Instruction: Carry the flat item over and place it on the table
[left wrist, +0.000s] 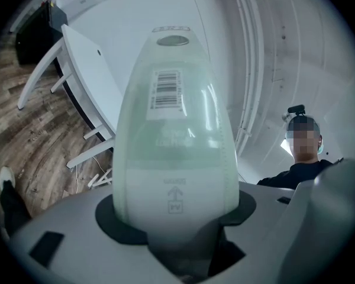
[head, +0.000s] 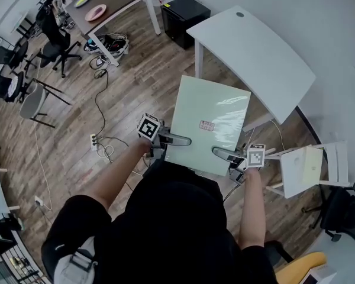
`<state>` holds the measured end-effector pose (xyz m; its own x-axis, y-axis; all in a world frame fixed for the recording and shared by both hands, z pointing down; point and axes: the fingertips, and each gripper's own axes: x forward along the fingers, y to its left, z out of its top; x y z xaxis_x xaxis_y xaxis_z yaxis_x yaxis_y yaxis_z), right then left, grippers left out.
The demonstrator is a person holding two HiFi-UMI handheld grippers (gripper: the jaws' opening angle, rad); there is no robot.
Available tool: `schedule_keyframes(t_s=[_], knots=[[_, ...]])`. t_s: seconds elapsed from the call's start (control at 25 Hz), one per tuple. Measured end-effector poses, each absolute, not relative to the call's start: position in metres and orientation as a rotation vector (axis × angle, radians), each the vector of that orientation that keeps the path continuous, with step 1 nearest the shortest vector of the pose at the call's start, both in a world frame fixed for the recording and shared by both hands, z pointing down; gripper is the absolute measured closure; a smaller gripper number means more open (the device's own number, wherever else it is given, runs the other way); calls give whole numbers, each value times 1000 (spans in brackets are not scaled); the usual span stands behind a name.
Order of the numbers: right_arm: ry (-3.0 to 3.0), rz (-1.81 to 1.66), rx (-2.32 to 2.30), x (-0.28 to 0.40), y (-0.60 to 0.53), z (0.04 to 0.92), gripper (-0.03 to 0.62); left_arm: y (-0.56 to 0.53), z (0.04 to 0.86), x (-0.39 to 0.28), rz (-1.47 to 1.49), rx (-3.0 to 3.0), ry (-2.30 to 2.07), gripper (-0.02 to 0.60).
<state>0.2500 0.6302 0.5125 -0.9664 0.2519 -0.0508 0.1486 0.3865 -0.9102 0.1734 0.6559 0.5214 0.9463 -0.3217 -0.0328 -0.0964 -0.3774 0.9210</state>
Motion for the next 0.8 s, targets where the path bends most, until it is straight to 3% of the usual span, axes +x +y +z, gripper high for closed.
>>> schedule_keyframes(t_s=[0.16, 0.8], knots=[[-2533, 1667, -326, 252, 626, 516, 290, 652, 527, 174, -230, 1958, -285, 276], [-2473, 1760, -152, 202, 441, 532, 290, 462, 545, 123, -248, 1876, -163, 276]])
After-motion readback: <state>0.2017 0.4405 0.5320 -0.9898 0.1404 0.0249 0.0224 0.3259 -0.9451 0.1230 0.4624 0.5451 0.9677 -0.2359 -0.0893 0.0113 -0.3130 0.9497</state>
